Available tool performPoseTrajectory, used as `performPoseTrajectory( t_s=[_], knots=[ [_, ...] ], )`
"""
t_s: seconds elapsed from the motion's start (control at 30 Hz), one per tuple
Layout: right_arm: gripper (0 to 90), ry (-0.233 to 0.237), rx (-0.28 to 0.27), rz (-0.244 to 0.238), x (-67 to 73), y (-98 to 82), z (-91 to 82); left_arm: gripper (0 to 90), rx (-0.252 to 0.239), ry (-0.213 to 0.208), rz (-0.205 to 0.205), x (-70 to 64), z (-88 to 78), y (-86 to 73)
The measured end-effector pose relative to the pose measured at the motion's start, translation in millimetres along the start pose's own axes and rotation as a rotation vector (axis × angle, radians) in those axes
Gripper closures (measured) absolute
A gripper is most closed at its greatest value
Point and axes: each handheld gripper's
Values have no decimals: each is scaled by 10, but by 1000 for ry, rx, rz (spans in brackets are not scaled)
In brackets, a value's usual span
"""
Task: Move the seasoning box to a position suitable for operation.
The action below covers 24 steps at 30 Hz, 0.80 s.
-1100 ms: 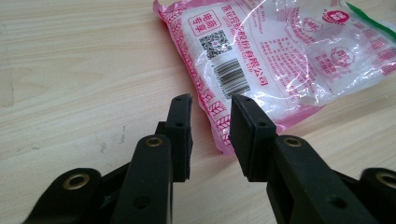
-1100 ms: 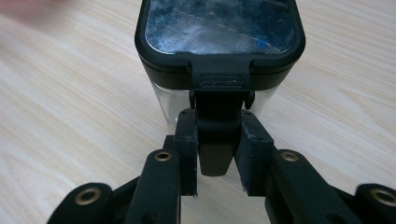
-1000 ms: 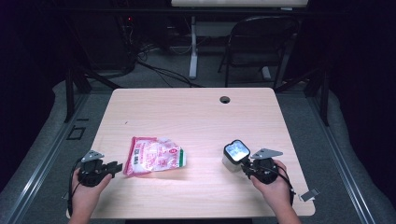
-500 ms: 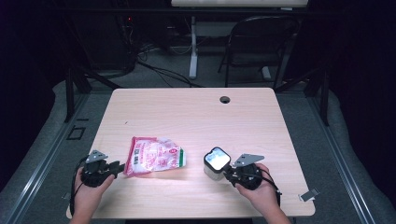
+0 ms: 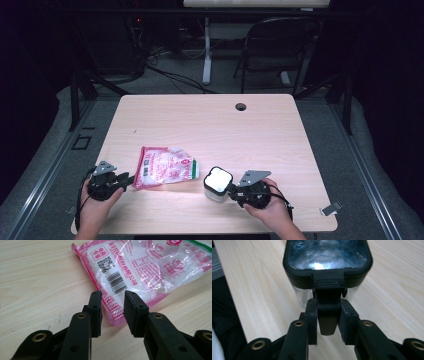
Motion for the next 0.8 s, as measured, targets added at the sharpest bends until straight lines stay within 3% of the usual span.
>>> performPoseTrajectory(
  t_s=[0.13, 0.17, 0.2, 0.33, 0.47, 0.57, 0.63, 0.8],
  knots=[
    [680, -37, -27, 86, -124, -52, -15, 669, -1, 2, -3, -1, 0, -3],
    [675, -81, -36, 134, -192, -83, -13, 668, 3, 2, -1, -5, 3, -2],
    [675, -81, -36, 134, -192, -83, -13, 667, 3, 2, -1, -5, 3, -2],
    [672, -123, -40, 225, -306, -92, 36, 663, 5, 6, 6, -24, 33, -4],
    [660, -142, -19, 218, -290, -70, 49, 663, 13, -1, 22, -43, 37, 0],
    [605, -119, 6, 247, -293, -83, 31, 663, 15, -9, 29, -42, 37, -3],
    [559, -91, 63, 259, -303, -106, 27, 663, 16, -15, 28, -44, 40, -10],
    [522, -88, 123, 288, -341, -158, -23, 640, 20, -10, 42, -69, 40, -20]
  ],
)
Point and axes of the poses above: each handheld gripper's, and its own axes: z roughly forward along the jaws, y roughly out of its top, x roughly to its left, and after that the axes turned 7 degrees about -x, right-handed
